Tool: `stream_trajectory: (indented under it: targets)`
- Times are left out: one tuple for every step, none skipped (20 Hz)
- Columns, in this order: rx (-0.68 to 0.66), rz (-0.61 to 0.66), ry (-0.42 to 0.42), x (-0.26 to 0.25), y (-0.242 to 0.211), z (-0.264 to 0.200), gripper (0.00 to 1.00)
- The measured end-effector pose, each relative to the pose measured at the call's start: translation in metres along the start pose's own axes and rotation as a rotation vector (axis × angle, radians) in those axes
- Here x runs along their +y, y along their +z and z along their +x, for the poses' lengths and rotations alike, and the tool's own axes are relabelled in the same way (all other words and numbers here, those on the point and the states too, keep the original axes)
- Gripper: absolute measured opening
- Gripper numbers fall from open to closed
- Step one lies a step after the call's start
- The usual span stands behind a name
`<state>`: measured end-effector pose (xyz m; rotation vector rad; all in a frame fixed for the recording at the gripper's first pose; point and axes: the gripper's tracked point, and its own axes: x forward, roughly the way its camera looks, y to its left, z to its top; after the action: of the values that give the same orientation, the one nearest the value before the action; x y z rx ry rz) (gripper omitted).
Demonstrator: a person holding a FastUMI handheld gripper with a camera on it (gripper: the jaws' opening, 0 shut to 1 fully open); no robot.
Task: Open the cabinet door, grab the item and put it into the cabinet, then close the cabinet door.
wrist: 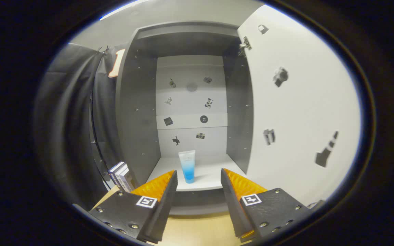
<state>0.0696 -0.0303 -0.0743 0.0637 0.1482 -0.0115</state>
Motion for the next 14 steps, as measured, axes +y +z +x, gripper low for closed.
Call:
stream_trajectory:
  targets:
    - [-0.004, 0.003, -0.005, -0.006, 0.001, -0.016, 0.75]
    - [-0.003, 0.003, -0.014, -0.015, 0.000, -0.034, 0.75]
    - [-0.002, 0.001, -0.025, -0.024, 0.000, -0.048, 0.75]
    - [-0.003, 0.002, -0.037, -0.032, 0.000, -0.063, 0.75]
    - [-0.007, 0.007, -0.043, -0.041, 0.002, -0.078, 0.76]
    - [-0.018, 0.020, -0.049, -0.047, 0.005, -0.094, 0.77]
    - [-0.026, 0.037, -0.053, -0.056, 0.009, -0.109, 0.77]
    - [-0.031, 0.051, -0.061, -0.068, 0.009, -0.124, 0.77]
    - [-0.036, 0.065, -0.070, -0.081, 0.010, -0.139, 0.77]
    - [-0.040, 0.074, -0.084, -0.094, 0.010, -0.152, 0.81]
    - [-0.044, 0.084, -0.105, -0.109, 0.010, -0.164, 0.81]
    - [-0.051, 0.093, -0.128, -0.126, 0.010, -0.176, 0.81]
    - [-0.057, 0.099, -0.148, -0.144, 0.011, -0.189, 0.81]
    - [-0.063, 0.108, -0.171, -0.160, 0.011, -0.200, 0.81]
